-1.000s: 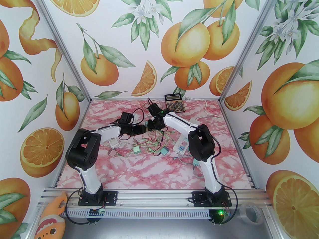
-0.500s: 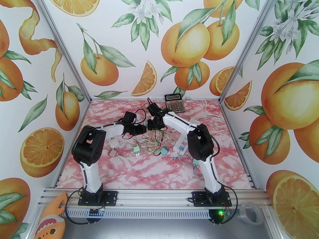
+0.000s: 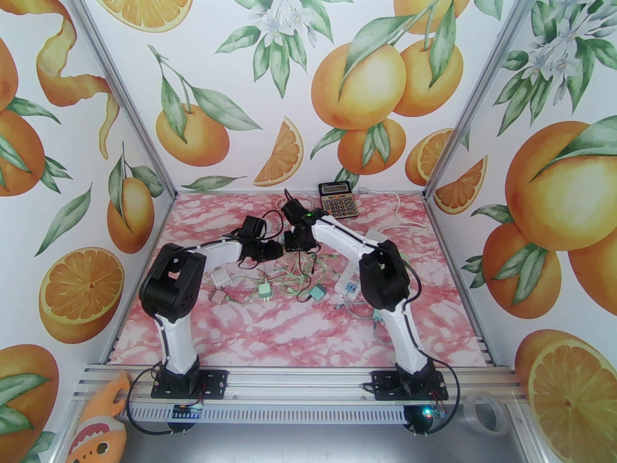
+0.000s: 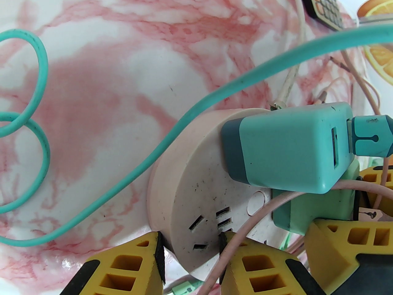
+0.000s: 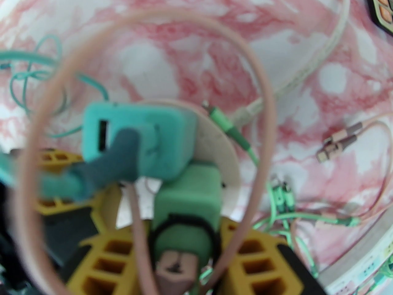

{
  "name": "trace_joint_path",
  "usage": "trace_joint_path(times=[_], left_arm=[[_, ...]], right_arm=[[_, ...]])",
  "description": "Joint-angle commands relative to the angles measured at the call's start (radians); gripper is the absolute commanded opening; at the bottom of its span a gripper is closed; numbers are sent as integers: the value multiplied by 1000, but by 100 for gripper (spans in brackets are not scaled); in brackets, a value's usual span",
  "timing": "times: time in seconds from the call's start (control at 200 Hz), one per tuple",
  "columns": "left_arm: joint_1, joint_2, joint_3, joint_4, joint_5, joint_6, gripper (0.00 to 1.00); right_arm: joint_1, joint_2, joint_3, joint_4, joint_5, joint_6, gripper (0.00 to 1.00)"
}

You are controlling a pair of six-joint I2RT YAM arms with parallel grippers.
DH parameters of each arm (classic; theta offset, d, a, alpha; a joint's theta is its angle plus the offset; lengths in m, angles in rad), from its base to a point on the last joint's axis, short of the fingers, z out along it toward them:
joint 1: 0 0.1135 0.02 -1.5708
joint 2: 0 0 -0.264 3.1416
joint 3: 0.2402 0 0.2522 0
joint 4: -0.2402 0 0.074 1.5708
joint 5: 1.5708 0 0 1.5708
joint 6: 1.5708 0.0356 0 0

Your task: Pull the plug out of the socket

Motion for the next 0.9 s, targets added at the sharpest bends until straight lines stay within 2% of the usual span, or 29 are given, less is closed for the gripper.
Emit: trace_joint_path(times=[0.0, 0.22, 0.505, 0.651, 0.791, 0.896], left_arm=[[-29, 74, -21, -78, -38, -14, 31], [-53, 92, -1, -78, -34, -20, 31], [-70, 123, 28, -112, -40, -16, 30], [-70, 130, 34, -131, -55, -13, 27], [-70, 143, 43, -155, -69, -12, 25], [-70, 148, 44, -166, -78, -13, 24]], right_arm=[[-56, -73, -48, 93, -109, 49, 34], [-71, -97, -70, 85, -103, 37, 34], [67, 14, 103, -81, 31, -60, 34], [119, 59, 180, -147, 84, -100, 34], [102, 40, 155, -130, 75, -87, 34], [55, -10, 86, -56, 13, -49, 34]])
